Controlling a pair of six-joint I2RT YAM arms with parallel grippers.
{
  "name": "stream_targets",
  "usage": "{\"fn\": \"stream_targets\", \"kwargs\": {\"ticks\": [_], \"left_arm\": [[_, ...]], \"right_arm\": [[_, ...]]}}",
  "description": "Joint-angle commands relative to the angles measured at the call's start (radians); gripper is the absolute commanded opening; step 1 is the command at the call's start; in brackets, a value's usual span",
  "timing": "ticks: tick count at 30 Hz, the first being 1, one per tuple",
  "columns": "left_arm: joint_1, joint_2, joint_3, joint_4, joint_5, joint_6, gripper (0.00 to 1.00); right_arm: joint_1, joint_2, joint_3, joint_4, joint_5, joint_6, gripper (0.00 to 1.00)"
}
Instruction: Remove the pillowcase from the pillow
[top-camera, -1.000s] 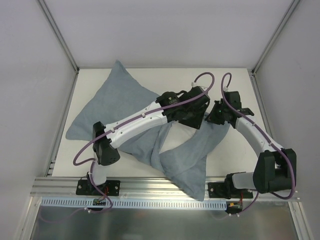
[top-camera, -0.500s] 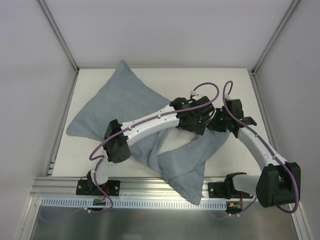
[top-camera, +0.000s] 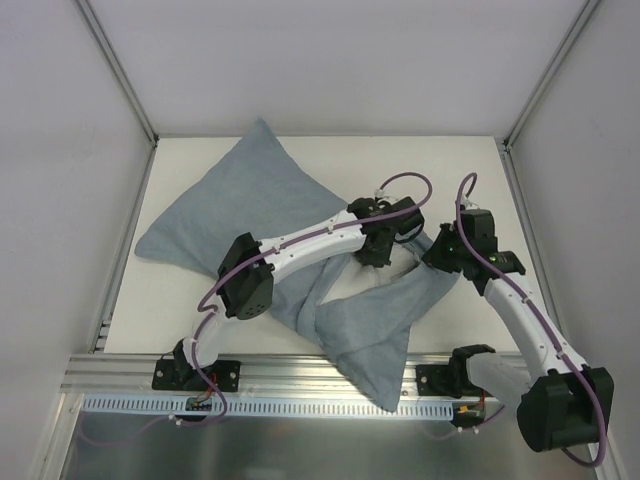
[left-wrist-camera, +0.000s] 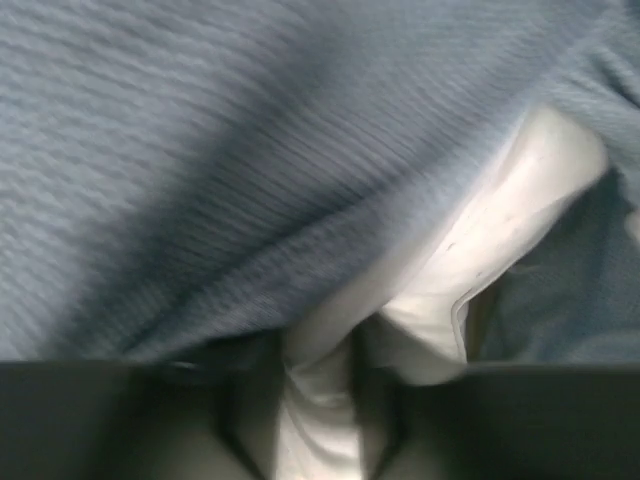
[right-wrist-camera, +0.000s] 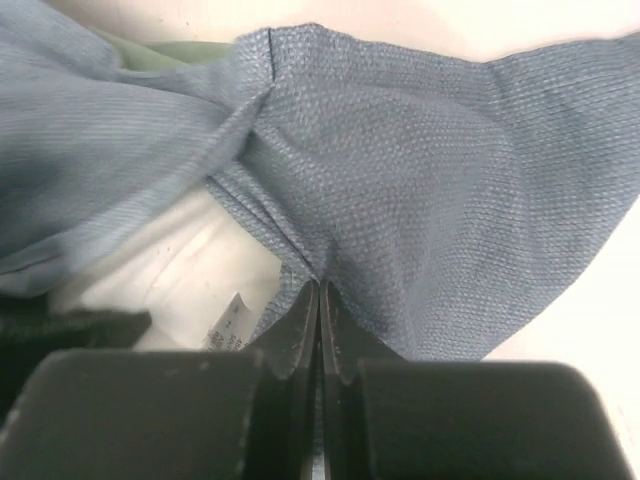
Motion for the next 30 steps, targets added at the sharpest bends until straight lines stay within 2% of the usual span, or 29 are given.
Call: {"fn": "stream_targets", "kwargs": {"ticks": [1, 4, 5, 6, 7, 9, 10, 13, 16, 22, 27, 29, 30], "left_arm": [[0.044, 0.079, -0.064, -0.042, 0.048, -0.022, 0.00], [0.053, 0.016, -0.105, -0.007, 0.091, -0.003, 0.00], [0.057, -0.045, -0.134, 0.036, 0.130, -0.005, 0.00], [0.064, -0.083, -0.210, 0.068, 0.161, -0.006, 0.00], [0.079, -0.119, -0.255, 0.105, 0.189, -0.011, 0.00], [0.096, -0.221, -0.359, 0.197, 0.258, -0.021, 0.00], [0.114, -0.249, -0.386, 0.217, 0.276, -0.031, 0.00], [0.136, -0.318, -0.441, 0.260, 0.310, -0.041, 0.00], [0.151, -0.343, -0.452, 0.268, 0.307, -0.049, 0.00], [0.151, -0.343, -0.449, 0.280, 0.338, -0.055, 0.00], [0.151, -0.334, -0.431, 0.285, 0.356, -0.058, 0.00], [0.157, -0.344, -0.423, 0.286, 0.364, -0.058, 0.00], [0.163, -0.347, -0.417, 0.288, 0.390, -0.052, 0.00]], "right_arm": [[-0.002, -0.056, -0.007, -0.086, 0.066, -0.047, 0.01], [0.002, -0.078, -0.010, -0.122, 0.084, -0.068, 0.01], [0.008, -0.084, -0.010, -0.135, 0.132, -0.088, 0.02], [0.013, -0.089, -0.010, -0.147, 0.149, -0.099, 0.05], [0.016, -0.095, -0.005, -0.171, 0.169, -0.093, 0.18], [0.028, -0.093, 0.001, -0.170, 0.129, -0.098, 0.35], [0.036, -0.086, 0.021, -0.182, 0.123, -0.092, 0.54], [0.061, -0.072, 0.061, -0.193, 0.062, -0.069, 0.75], [0.096, -0.064, 0.130, -0.204, 0.031, -0.046, 0.84], [0.151, -0.064, 0.196, -0.146, -0.089, 0.054, 0.91], [0.214, 0.052, 0.106, -0.084, -0.127, 0.103, 0.91], [0.219, 0.077, 0.057, -0.072, -0.112, 0.125, 0.78], [0.219, 0.071, 0.030, -0.060, -0.100, 0.134, 0.64]]}}
